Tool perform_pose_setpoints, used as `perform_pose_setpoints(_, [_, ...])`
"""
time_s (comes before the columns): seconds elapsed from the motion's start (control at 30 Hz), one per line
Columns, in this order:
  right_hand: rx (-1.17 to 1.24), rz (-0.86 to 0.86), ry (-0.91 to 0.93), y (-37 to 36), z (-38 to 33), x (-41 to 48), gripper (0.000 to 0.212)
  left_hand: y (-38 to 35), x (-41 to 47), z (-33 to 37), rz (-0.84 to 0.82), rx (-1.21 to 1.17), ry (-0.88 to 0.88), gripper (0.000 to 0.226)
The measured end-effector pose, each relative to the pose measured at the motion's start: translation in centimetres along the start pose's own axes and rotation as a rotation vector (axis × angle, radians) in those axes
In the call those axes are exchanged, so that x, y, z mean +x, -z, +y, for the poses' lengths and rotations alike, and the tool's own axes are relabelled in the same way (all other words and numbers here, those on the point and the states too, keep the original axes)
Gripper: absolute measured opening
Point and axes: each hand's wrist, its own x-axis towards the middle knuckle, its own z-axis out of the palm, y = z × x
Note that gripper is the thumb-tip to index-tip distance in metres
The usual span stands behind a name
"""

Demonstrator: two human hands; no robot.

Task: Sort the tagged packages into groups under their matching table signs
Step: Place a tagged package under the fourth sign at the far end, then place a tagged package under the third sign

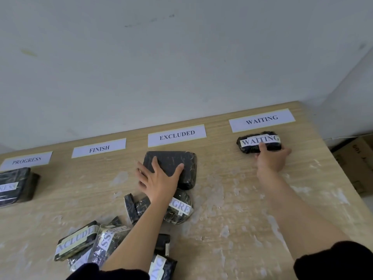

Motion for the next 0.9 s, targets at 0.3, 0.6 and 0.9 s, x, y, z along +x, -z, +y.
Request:
perform_pose_setpoints(0.3, [-0.153, -0.221, 0.316, 0.7, 1.7, -6.9, 0.039, -0.1, 0.4, -0.8, 0.041, -0.109, 0.041, 0.11])
perform_pose_setpoints(0.6, [-0.535, -0.78, 0.331, -4.2, 3.8, -14.3, 0.061, 1.7, 0.5, -0.8, 0.016, -0.273, 0.008, 0.098])
perform_pose_setpoints(0.9, [-0.023, -0.807, 0.159, -3.1, -0.2, -16.3, 0.059, 7.0, 0.2, -0.4, -0.001, -0.889, 0.101, 0.052])
